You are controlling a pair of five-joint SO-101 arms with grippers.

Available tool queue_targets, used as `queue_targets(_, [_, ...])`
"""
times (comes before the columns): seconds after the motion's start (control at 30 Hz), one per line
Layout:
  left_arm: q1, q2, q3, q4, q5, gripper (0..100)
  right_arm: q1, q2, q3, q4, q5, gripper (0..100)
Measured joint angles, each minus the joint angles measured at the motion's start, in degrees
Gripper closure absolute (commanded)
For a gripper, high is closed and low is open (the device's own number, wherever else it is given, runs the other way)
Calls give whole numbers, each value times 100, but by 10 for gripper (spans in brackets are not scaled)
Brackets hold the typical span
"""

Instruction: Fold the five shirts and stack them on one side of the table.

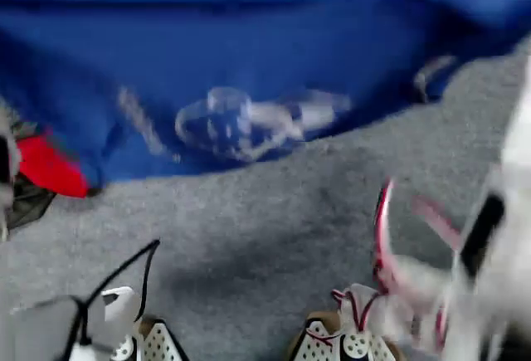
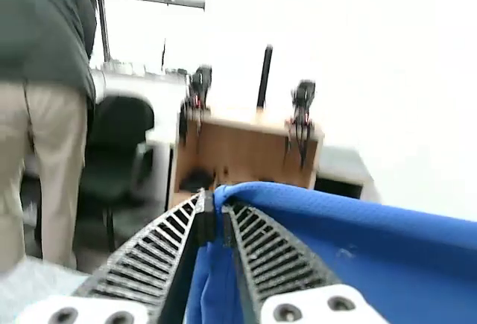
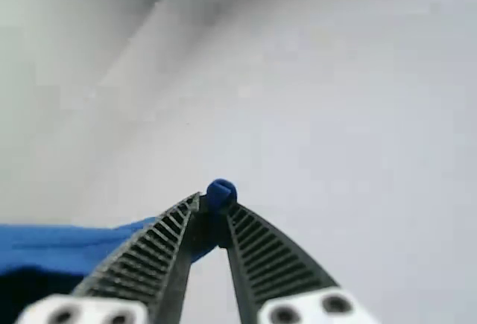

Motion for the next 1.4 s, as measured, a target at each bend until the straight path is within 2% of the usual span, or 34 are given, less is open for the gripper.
queue_targets(0.17, [-9,-440,176,651,-53,982,26,-853,1116,-633,185,996])
queue_targets(0.4, [35,-800,2426,668,97,981,26,-1459,2796,-1345,448,996])
queue_targets(0.63, [123,-1064,4730,-396,176,981,9,-1389,3763,-1415,809,996])
queue_targets(0.8, [501,-1459,5134,-563,176,981,-88,-1187,3807,-1204,932,996])
queue_targets(1.13, [536,-2418,5204,-440,176,981,-105,-1178,3147,193,1099,997])
queue_targets(1.3, [536,-2796,5609,-246,290,981,-563,-1213,2585,703,1029,997])
queue_targets(1.4, [536,-2945,6040,-246,334,981,-800,-1222,2470,668,800,997])
